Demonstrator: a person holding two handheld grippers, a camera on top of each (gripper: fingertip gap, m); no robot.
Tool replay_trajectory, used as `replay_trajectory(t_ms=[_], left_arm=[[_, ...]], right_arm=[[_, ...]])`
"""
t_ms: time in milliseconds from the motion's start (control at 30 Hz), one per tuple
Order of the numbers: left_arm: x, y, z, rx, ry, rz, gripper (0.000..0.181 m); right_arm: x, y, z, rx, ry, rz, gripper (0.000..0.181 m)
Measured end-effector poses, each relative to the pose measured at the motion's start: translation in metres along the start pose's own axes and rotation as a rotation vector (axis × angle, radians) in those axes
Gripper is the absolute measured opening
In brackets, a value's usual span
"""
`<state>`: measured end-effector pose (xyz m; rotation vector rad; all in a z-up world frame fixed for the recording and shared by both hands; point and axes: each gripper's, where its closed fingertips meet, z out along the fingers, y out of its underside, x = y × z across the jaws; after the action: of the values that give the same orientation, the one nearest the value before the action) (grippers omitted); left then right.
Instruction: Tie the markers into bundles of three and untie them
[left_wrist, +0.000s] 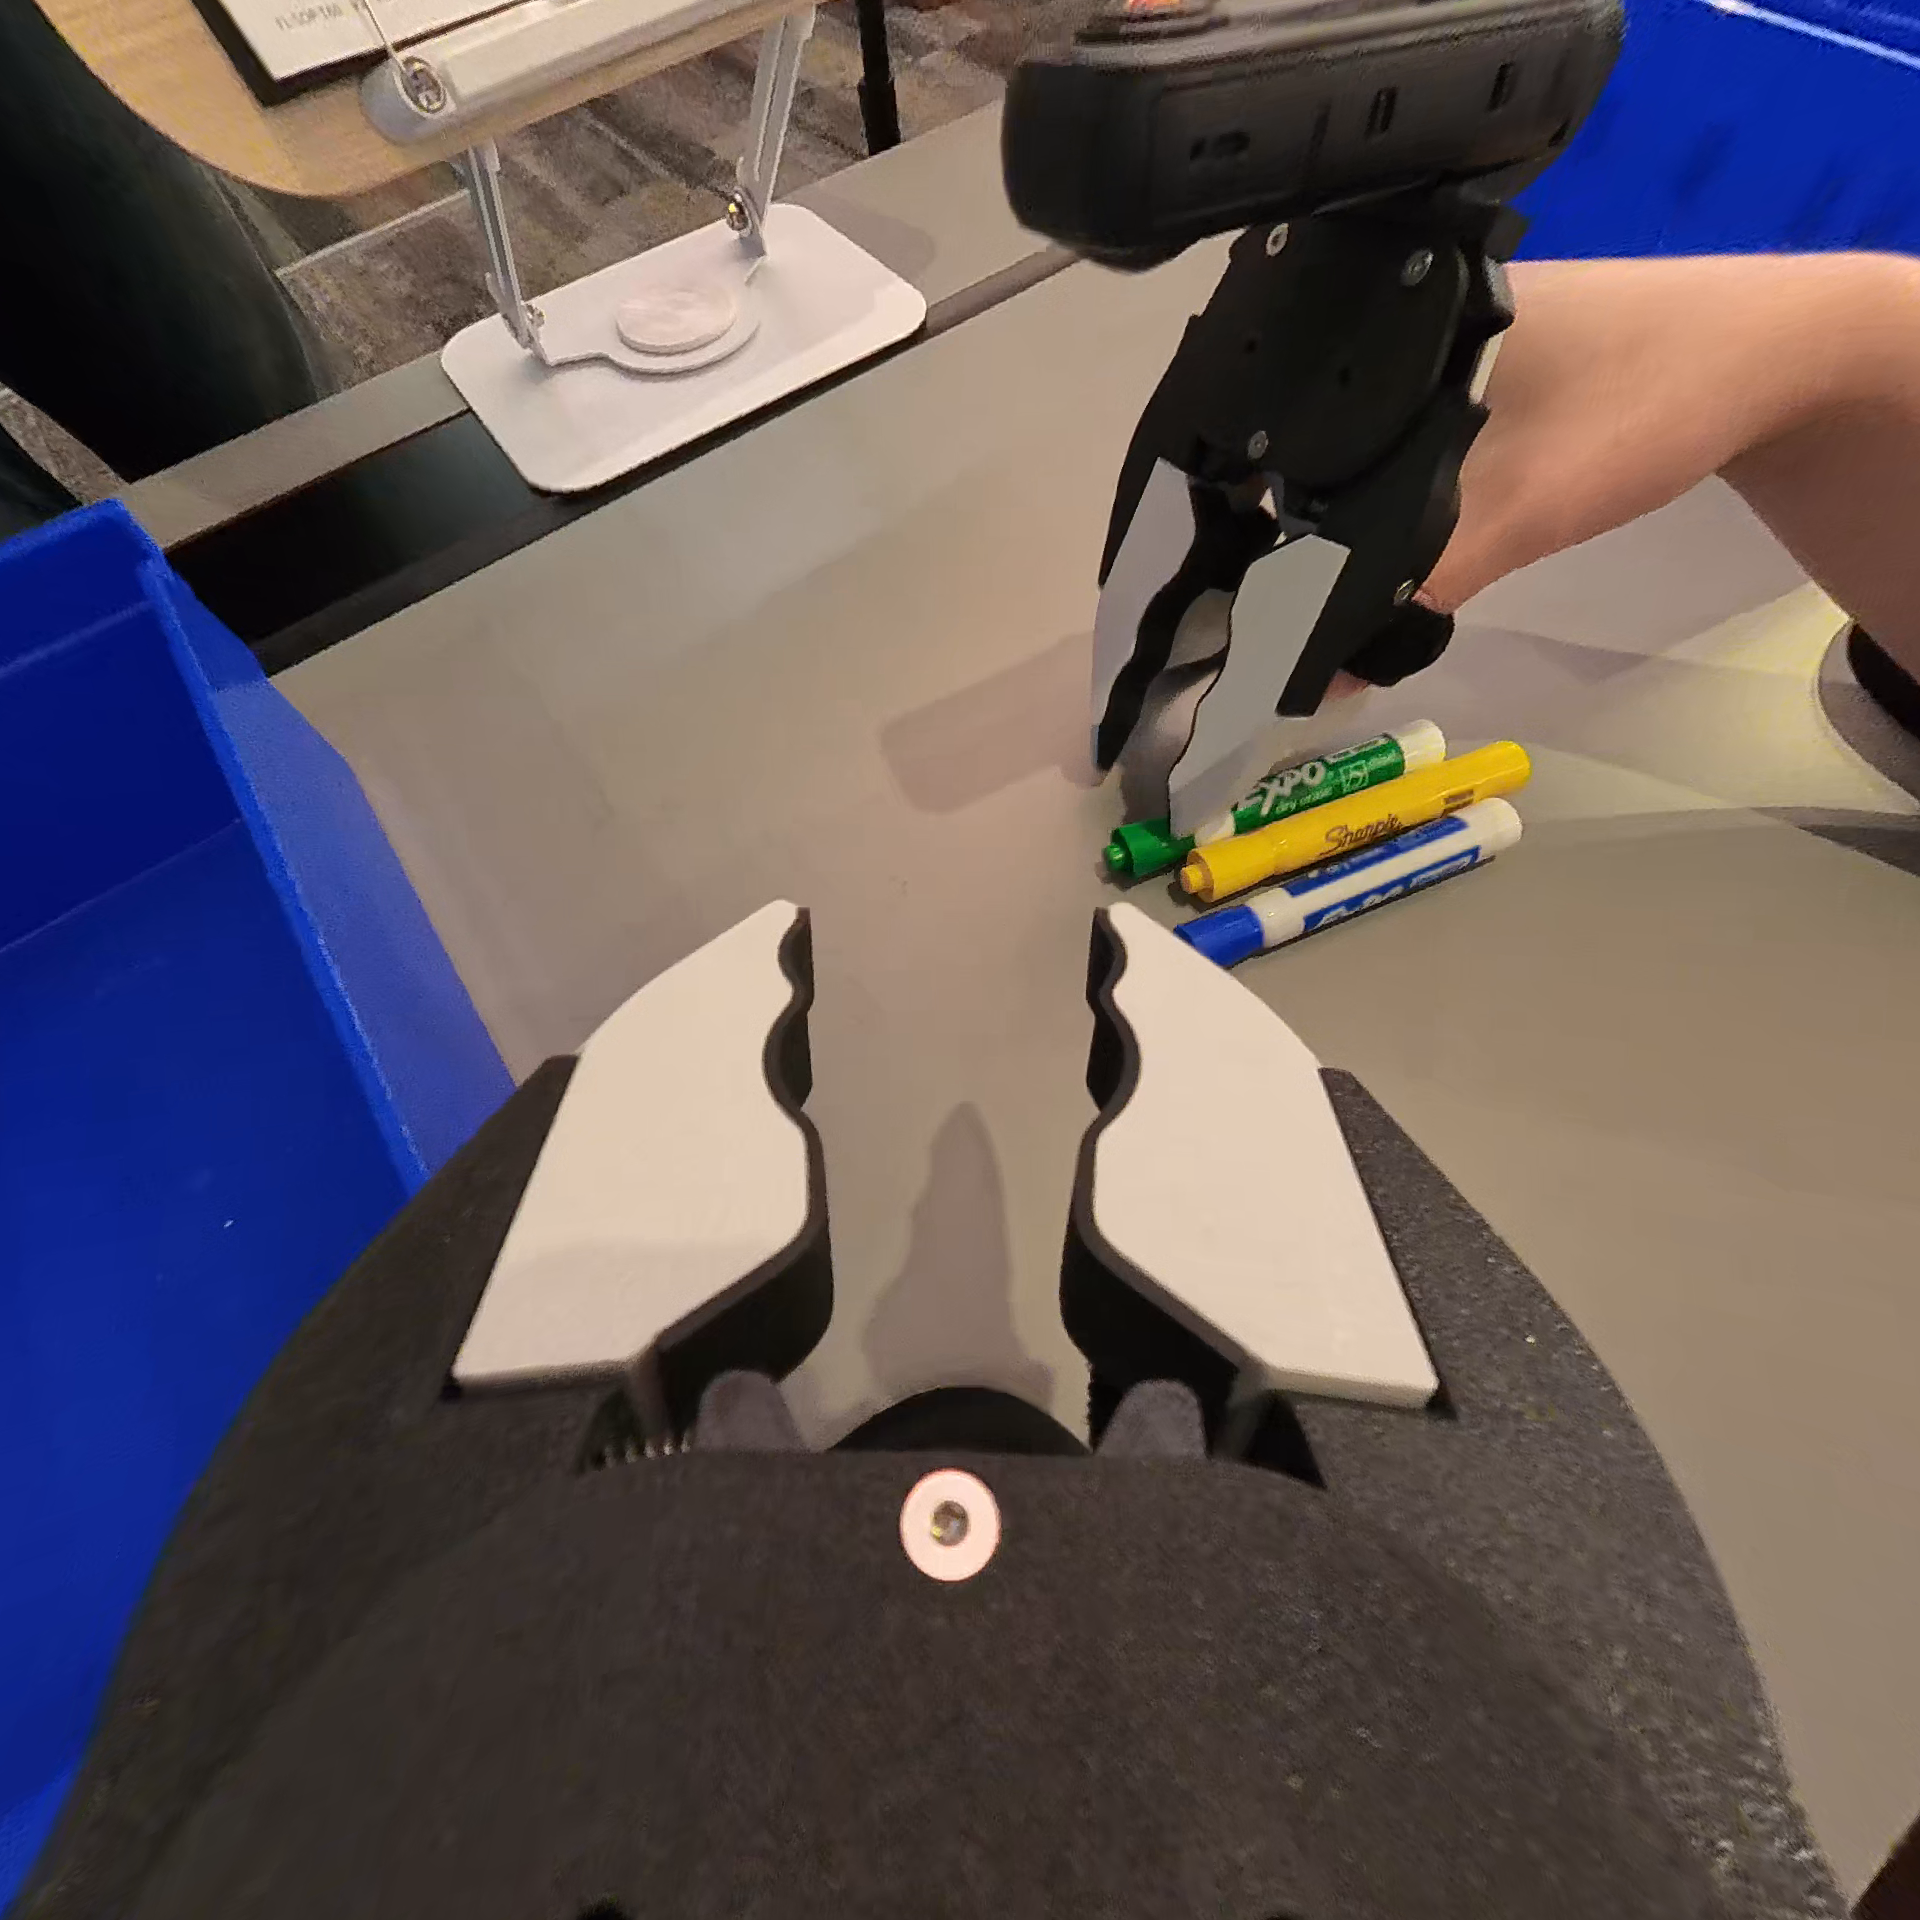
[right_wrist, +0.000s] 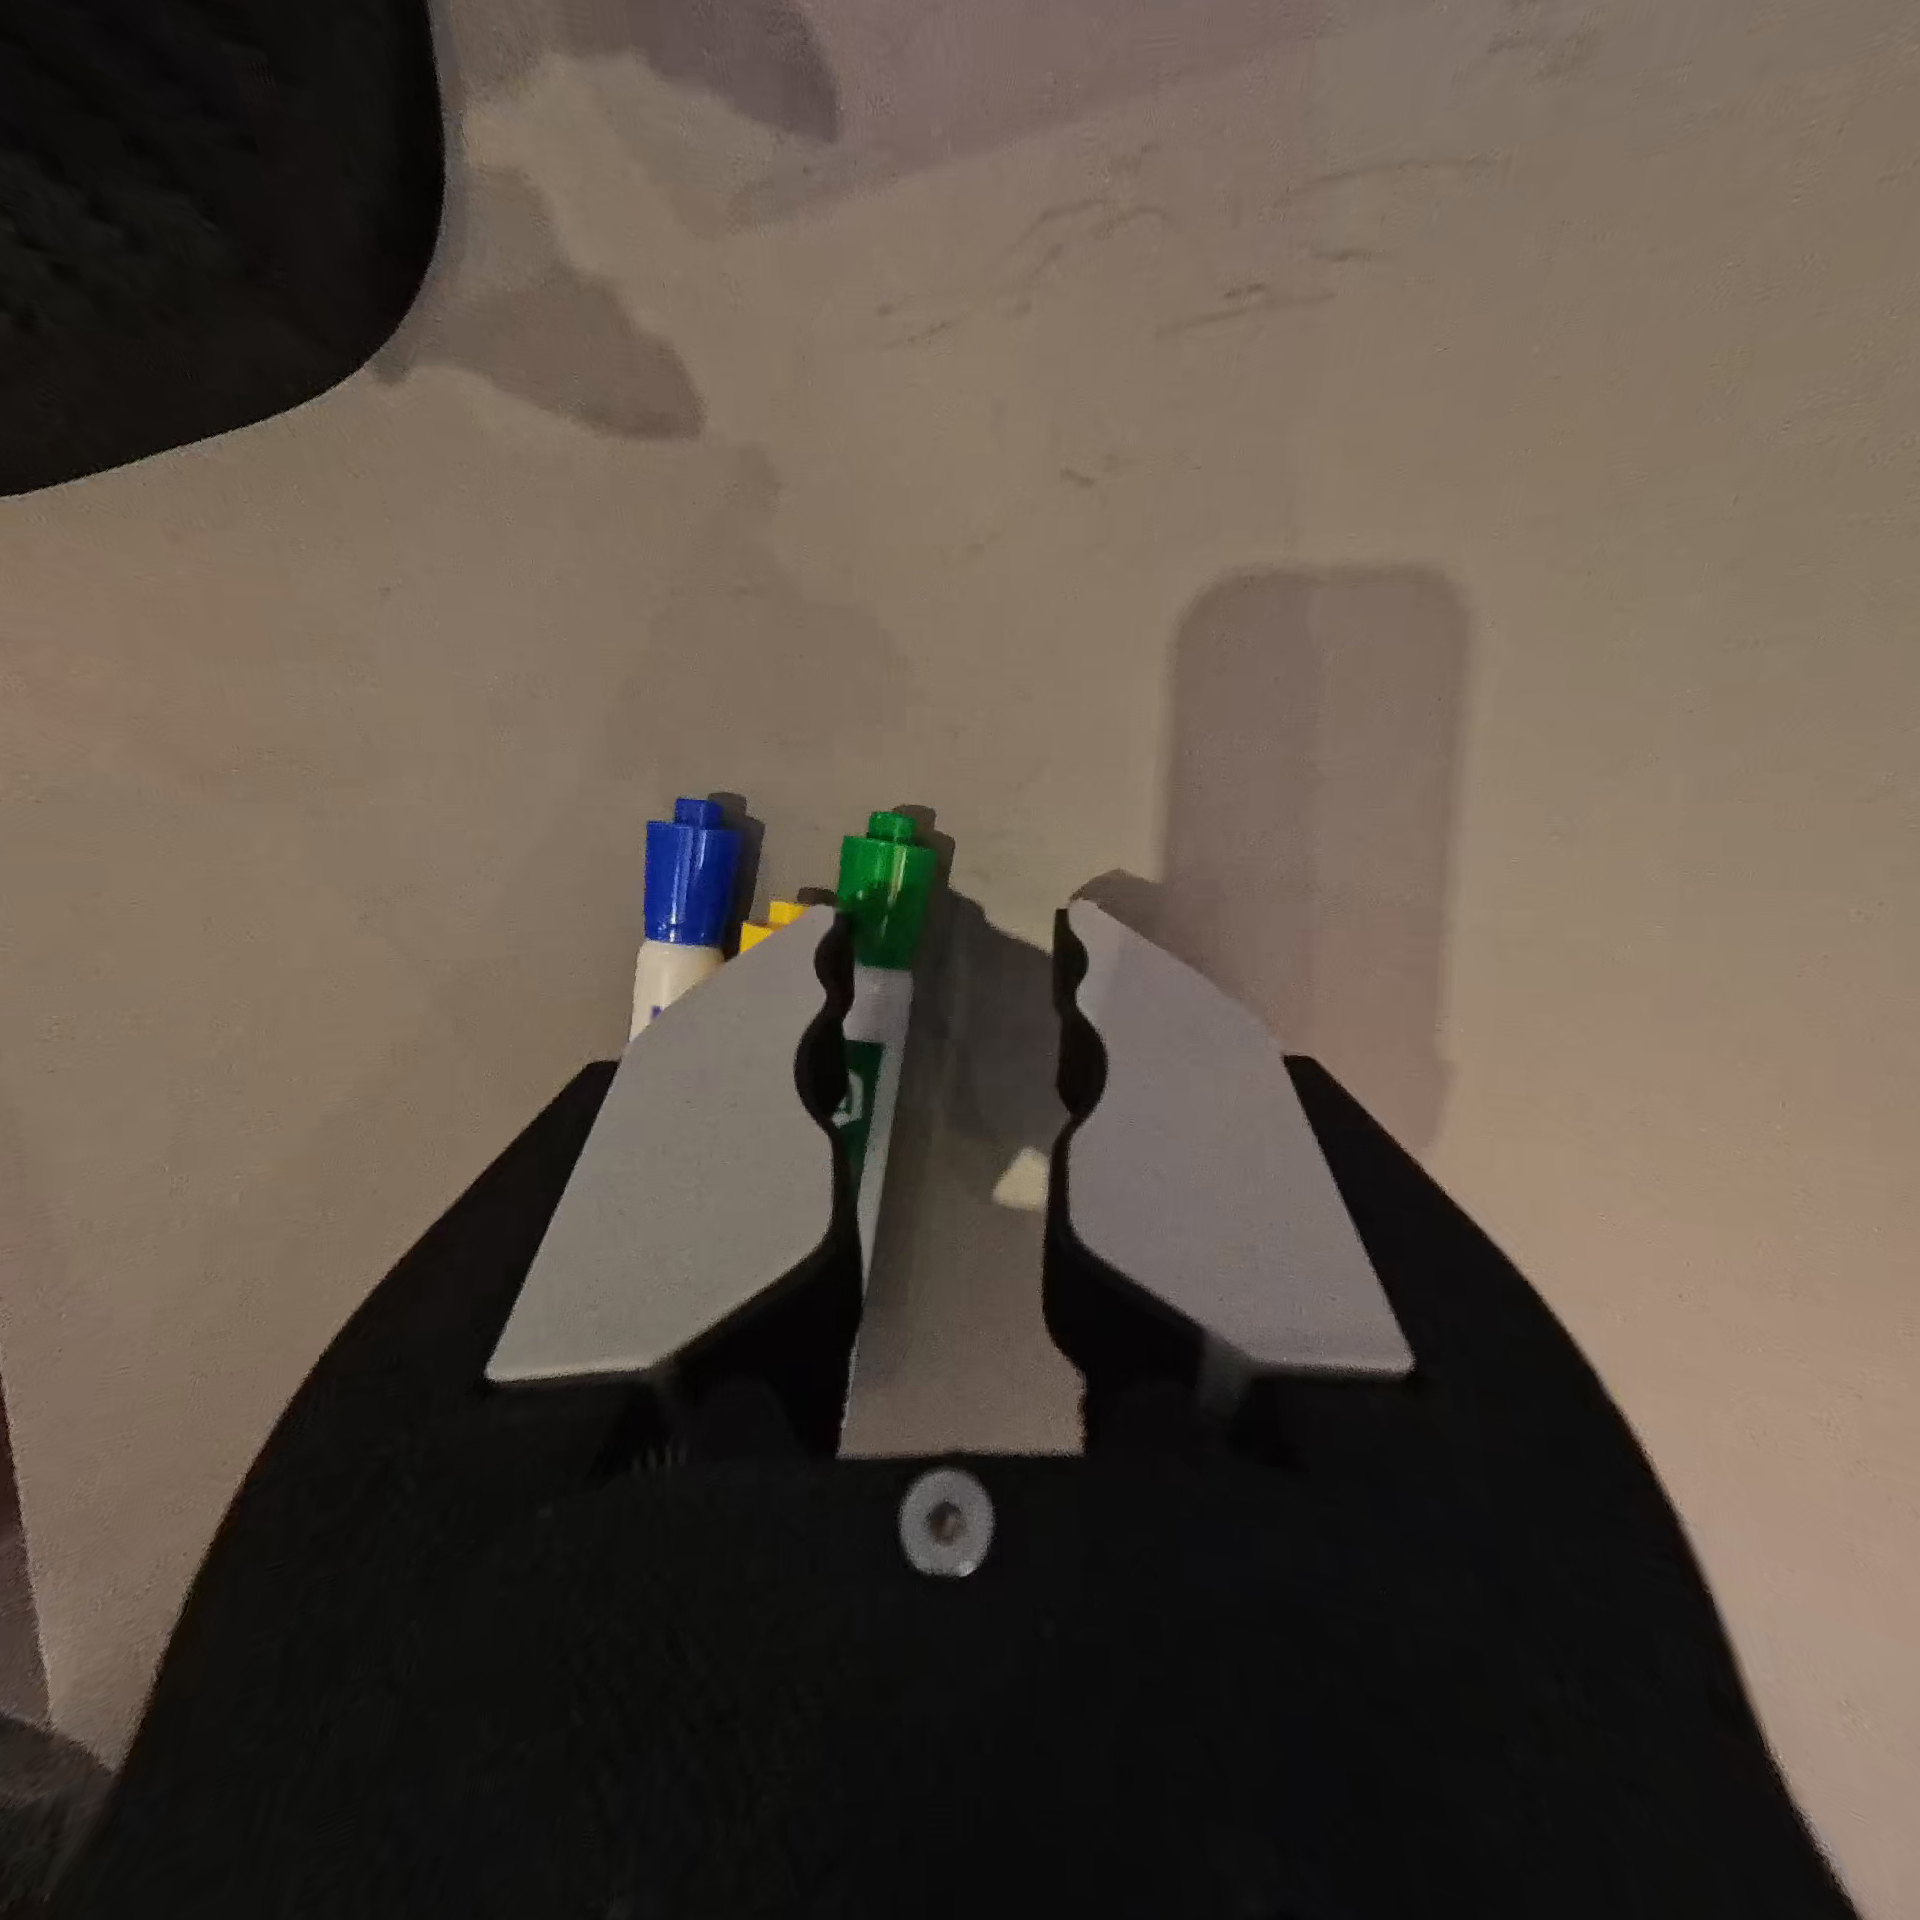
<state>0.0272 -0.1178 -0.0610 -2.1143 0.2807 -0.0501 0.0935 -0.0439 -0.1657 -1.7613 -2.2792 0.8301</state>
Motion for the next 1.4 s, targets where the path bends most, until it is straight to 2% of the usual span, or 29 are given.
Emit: replay_trajectory(t_ms=[100,233,433,567,700,800,933,1100,1200,1267,1400], left_arm=[[0.009,-0.004,-0.001,0.019,0.031,0.001,0.051],[0.004,-0.002,0.001,0.000,0.026,-0.002,0.051],[0.013,-0.017,0.006,0.051,0.044,-0.005,0.049],[0.021,-0.021,0.004,0.070,0.050,-0.006,0.050],[0.021,-0.018,-0.001,0.097,0.056,-0.014,0.050],[0.020,-0.020,0.005,0.122,0.104,-0.063,0.050],[0.023,-0.019,0.019,0.138,0.173,-0.116,0.050],[0.028,-0.005,0.034,0.089,0.185,-0.117,0.050],[0.031,-0.002,0.033,0.083,0.178,-0.110,0.050],[0.032,0.001,0.030,0.076,0.173,-0.093,0.050],[0.033,0.006,0.027,0.087,0.177,-0.096,0.050]], right_arm=[[-0.005,0.004,0.002,-0.027,-0.013,0.009,0.038],[0.005,0.012,0.005,-0.108,0.089,-0.049,0.027],[0.007,0.007,0.007,-0.074,0.101,-0.039,0.023],[0.004,-0.010,-0.008,0.076,0.049,0.010,0.022],[0.004,-0.045,-0.049,0.372,-0.047,0.121,0.021],[0.005,-0.058,-0.080,0.541,-0.095,0.170,0.020],[0.022,-0.056,-0.090,0.600,-0.007,0.191,0.020],[0.031,-0.050,-0.082,0.620,-0.094,0.337,0.020],[0.034,-0.047,-0.081,0.677,-0.033,0.348,0.020],[0.030,-0.041,-0.078,0.660,0.014,0.321,0.020],[0.023,-0.036,-0.089,0.680,0.005,0.294,0.020]])
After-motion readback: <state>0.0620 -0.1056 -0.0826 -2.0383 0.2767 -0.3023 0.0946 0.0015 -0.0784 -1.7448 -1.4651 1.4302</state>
